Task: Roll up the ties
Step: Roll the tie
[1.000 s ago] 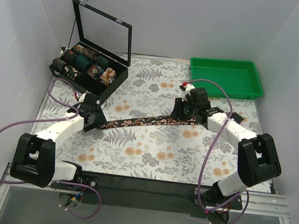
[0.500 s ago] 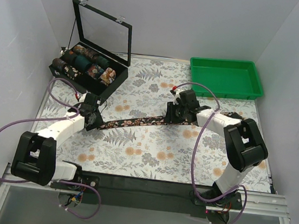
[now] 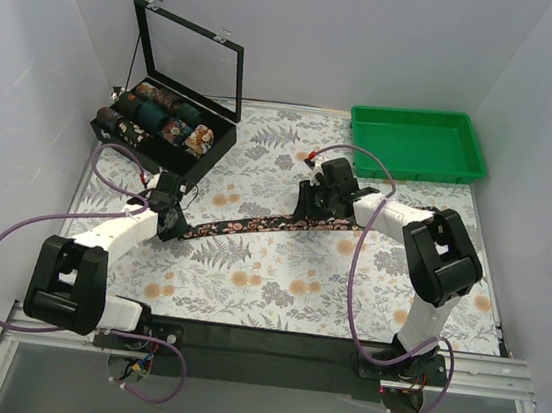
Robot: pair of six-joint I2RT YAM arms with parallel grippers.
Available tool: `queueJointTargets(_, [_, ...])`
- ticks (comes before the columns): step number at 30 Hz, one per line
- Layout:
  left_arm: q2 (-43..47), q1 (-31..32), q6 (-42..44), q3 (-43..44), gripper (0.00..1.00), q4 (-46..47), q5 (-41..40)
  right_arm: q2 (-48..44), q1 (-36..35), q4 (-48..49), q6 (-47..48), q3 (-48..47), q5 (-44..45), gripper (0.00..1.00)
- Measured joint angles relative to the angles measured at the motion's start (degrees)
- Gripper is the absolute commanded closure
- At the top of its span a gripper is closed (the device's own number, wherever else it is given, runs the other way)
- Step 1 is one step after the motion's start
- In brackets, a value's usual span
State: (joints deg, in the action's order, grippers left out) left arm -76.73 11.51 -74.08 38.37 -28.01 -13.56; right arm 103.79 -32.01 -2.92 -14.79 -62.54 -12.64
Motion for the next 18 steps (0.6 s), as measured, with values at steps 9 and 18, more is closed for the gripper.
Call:
queueJointTargets(9, [0.02,-0.81,0.33,0.0,0.92,0.22,0.39,2.58,0.11,0.09,-0.02,0.37,-0.57,0.69])
queueJointTargets(18, [1.18,-0.9,-0.24,-0.2,0.98,0.13,3.21,0.39,1.49,-1.6,0.92,2.45,-0.57,0.69])
